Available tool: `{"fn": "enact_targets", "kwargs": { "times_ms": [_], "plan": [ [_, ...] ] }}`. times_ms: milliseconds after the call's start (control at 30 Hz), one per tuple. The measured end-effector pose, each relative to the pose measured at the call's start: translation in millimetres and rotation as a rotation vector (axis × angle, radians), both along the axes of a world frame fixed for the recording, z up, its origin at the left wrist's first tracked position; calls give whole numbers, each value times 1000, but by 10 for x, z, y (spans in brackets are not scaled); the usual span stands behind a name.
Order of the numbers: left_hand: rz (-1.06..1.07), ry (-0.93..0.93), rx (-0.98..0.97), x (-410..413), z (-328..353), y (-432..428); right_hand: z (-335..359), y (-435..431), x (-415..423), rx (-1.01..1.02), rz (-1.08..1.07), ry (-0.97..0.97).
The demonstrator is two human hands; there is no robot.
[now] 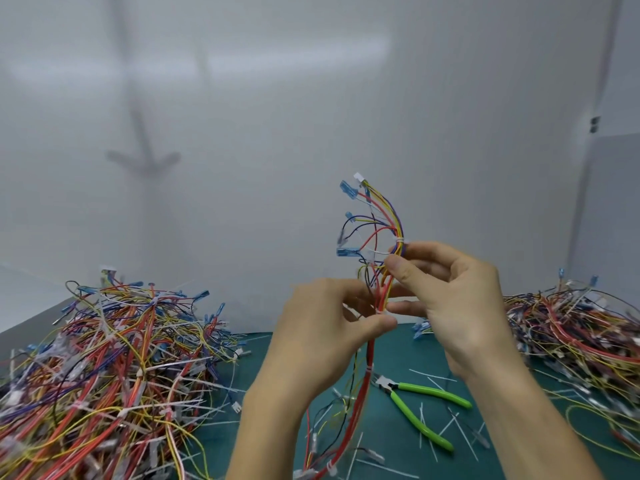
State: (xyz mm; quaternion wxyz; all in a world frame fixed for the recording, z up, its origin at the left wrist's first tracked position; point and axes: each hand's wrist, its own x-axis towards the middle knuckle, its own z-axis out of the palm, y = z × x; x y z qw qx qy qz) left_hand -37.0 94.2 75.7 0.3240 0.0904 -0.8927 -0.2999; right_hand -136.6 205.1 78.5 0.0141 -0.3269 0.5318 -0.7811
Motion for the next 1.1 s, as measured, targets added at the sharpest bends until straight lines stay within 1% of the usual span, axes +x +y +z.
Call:
{"fn": "enact_targets", "kwargs": {
  "times_ms": [100, 233, 333, 400, 500, 567, 633, 733, 800, 900, 1000, 1100],
  "plan": [
    [-49, 57, 81, -18, -1, -57, 17, 20, 16, 21, 69, 54],
    [-108, 146, 276, 8, 8, -121, 34, 28, 52, 21, 158, 55],
    [-110, 207, 329, 8, 9, -135, 19, 7, 55, 41, 104, 67],
    [-110, 248, 383, 14, 11, -165, 14, 15, 29, 101, 51, 89],
    [-114, 270, 440, 31, 18, -209, 23, 70, -2, 240, 133, 87],
    [-120, 291, 475, 40, 18, -220, 23, 99, -14, 339, 151, 140],
    [-142, 307, 506, 55, 26, -210, 28, 107, -14, 403, 131, 192],
    [-165, 286, 487, 69, 44, -186, 6, 56, 32, 469, 179, 224],
    [-129, 255, 397, 57, 39, -170, -34, -11, 74, 457, 164, 209],
    [-72, 249, 281, 24, 25, -140, -75, -81, 107, 409, 75, 215],
    [-109, 280, 314, 7, 34, -122, -74, -87, 108, 326, 80, 171],
    [-119, 351, 418, 25, 45, -139, -40, -62, 102, 236, 83, 134]
  ]
}}
